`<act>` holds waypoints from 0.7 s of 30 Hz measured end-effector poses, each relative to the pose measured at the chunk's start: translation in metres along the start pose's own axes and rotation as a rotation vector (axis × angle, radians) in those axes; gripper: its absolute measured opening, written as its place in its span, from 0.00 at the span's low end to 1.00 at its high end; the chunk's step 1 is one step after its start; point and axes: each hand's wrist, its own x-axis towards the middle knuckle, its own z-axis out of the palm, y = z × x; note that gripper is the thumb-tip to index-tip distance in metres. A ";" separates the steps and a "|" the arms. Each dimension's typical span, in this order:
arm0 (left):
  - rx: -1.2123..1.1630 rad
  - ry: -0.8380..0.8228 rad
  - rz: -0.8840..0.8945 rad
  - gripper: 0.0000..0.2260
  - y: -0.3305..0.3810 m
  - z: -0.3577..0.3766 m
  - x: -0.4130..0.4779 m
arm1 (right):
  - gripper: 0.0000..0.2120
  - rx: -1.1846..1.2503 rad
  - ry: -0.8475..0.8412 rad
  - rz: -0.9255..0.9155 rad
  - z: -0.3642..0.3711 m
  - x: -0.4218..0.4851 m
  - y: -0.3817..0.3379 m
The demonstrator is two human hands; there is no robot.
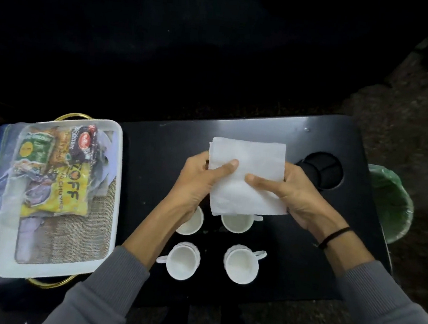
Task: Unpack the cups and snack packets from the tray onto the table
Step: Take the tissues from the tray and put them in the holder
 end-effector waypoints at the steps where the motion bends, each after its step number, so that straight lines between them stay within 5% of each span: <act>1: 0.006 -0.025 -0.006 0.14 0.001 0.007 0.001 | 0.19 0.015 0.029 0.015 -0.005 -0.004 0.001; 4: 0.112 -0.049 -0.029 0.18 0.001 0.028 0.006 | 0.14 0.099 0.211 0.026 -0.023 -0.014 0.002; 9: 0.074 -0.063 -0.063 0.11 -0.002 0.062 0.013 | 0.11 0.116 0.500 -0.063 -0.071 -0.034 0.001; 15: 0.160 -0.054 -0.082 0.10 -0.006 0.093 0.018 | 0.06 -0.289 0.749 -0.111 -0.122 -0.059 -0.012; 21: 0.188 -0.047 -0.105 0.09 -0.009 0.104 0.022 | 0.13 -0.674 0.724 -0.117 -0.123 -0.051 -0.023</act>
